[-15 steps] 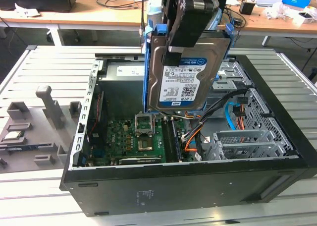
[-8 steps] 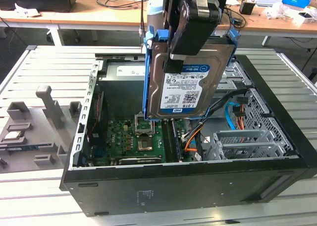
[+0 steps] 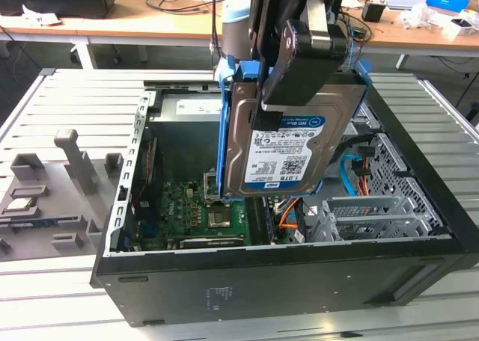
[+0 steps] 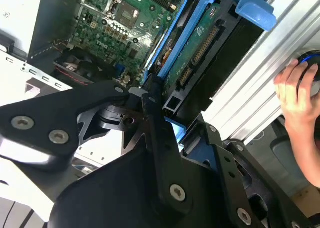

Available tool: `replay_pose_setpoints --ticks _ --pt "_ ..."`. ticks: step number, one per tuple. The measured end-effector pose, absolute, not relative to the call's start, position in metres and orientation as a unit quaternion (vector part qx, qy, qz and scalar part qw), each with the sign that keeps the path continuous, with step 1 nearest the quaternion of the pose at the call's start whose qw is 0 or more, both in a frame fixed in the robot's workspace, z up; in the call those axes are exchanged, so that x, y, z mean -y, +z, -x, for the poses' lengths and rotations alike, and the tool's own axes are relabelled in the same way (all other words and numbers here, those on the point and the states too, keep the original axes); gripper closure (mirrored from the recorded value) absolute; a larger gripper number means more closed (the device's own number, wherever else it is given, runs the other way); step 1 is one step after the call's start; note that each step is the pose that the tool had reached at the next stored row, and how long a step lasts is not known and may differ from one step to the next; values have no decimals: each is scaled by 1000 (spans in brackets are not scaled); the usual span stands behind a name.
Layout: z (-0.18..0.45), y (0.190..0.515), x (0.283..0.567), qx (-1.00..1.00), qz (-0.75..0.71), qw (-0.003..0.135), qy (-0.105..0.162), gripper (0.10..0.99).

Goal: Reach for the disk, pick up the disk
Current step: 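Pick up the disk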

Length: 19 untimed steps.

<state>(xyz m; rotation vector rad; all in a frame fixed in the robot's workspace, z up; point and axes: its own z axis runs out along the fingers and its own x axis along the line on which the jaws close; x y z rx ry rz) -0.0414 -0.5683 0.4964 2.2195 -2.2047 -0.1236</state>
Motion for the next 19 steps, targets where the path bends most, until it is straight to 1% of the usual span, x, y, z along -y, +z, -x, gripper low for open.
replay_pose_setpoints --ticks 5,19 --pt "42 496 579 704 -709 5 -39 722" --pt "8 496 580 704 -709 6 -40 722"
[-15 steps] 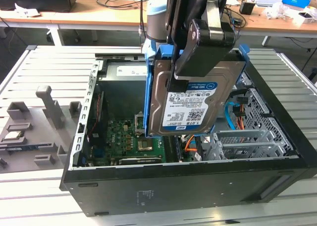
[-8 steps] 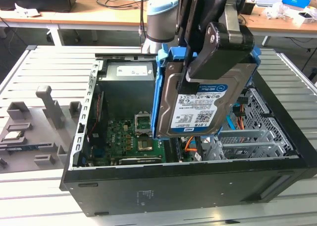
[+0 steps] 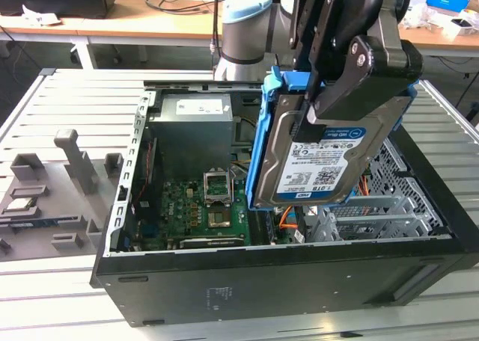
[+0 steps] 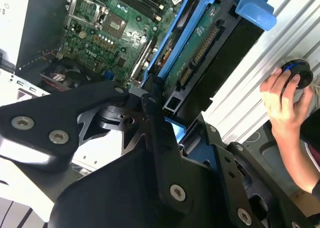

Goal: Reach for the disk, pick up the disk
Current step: 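Pick up the disk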

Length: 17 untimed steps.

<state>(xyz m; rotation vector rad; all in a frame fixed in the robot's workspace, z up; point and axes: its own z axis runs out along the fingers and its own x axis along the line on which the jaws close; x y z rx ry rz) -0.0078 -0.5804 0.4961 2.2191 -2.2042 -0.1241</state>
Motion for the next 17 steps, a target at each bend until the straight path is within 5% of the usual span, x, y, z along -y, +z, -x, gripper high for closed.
replay_pose_setpoints --ticks 17 --pt "-33 496 581 704 -709 6 -40 722"
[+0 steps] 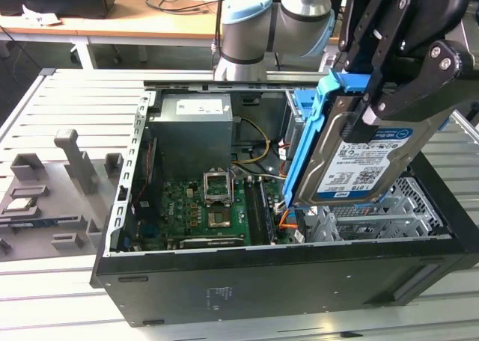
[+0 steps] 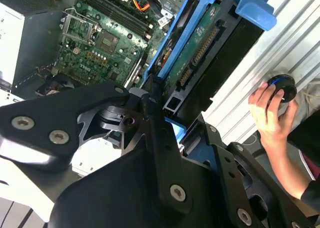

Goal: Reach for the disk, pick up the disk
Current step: 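Pick up the disk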

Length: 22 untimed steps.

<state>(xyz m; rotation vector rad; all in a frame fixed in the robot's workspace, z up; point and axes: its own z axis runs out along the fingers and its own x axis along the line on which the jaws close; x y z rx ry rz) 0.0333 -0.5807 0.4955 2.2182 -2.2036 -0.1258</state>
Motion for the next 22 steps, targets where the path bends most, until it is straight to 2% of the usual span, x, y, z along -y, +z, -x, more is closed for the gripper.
replay_pose_setpoints --ticks 14,22 --pt "-56 493 581 704 -709 6 -40 722" --pt "-69 479 576 704 -709 7 -41 722"
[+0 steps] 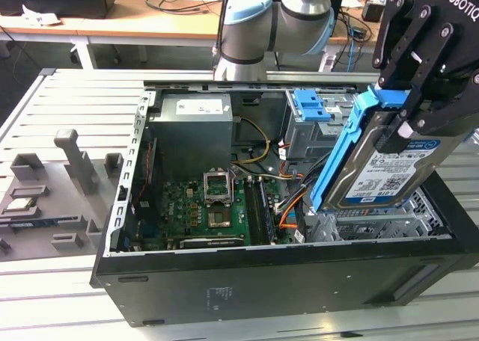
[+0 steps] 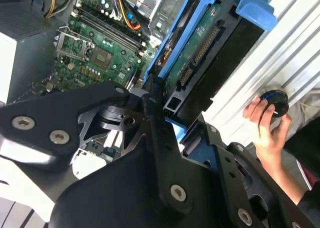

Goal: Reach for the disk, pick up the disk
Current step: 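Pick up the disk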

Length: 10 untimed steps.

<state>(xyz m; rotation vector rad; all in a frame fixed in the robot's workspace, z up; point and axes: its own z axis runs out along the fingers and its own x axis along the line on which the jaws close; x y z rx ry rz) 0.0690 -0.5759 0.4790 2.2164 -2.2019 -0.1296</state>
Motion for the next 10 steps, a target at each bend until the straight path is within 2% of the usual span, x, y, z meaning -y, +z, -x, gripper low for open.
replay_pose_setpoints --ticks 10 --pt "-87 457 561 704 -709 9 -43 722"
